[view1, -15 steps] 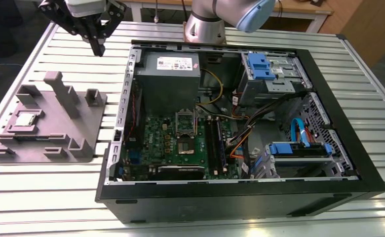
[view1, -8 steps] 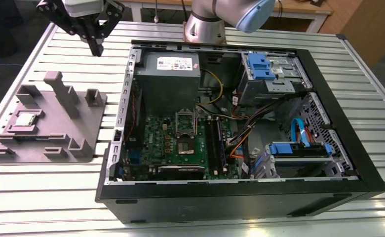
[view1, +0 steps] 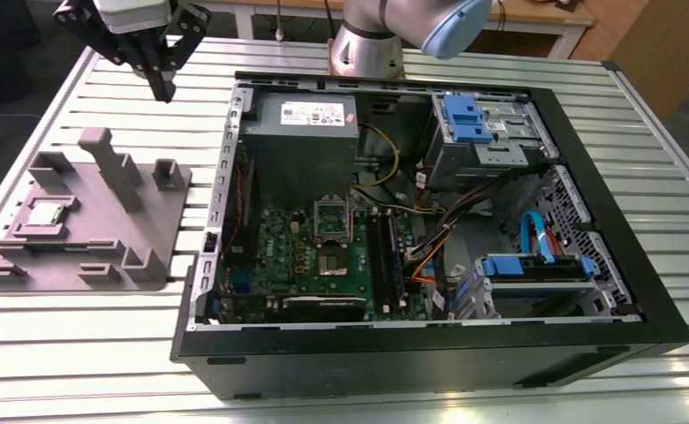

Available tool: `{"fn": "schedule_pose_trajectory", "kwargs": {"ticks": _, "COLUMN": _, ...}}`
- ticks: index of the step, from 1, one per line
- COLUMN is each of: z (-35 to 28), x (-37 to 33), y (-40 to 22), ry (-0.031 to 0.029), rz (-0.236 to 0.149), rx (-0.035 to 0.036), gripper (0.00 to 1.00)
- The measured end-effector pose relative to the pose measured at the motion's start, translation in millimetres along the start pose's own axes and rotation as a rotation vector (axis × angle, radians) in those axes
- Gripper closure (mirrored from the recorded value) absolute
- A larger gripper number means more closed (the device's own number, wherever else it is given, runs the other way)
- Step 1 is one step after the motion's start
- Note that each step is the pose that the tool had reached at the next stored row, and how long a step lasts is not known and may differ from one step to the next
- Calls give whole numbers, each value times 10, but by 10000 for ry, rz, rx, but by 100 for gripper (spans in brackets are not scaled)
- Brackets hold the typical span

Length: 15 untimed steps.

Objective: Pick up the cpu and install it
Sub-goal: 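Reach for the cpu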

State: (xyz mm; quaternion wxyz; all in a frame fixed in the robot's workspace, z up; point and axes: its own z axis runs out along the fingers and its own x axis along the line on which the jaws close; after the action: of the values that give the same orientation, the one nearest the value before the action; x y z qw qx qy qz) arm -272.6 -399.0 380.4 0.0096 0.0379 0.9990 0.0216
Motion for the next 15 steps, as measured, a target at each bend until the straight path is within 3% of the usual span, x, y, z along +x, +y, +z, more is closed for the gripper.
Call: {"fn": "schedule_pose_trajectory", "kwargs": {"ticks": 15, "z": 0, "x": 30, "y": -2, "ry": 1, "rz": 0, "rx": 0, "gripper": 90}}
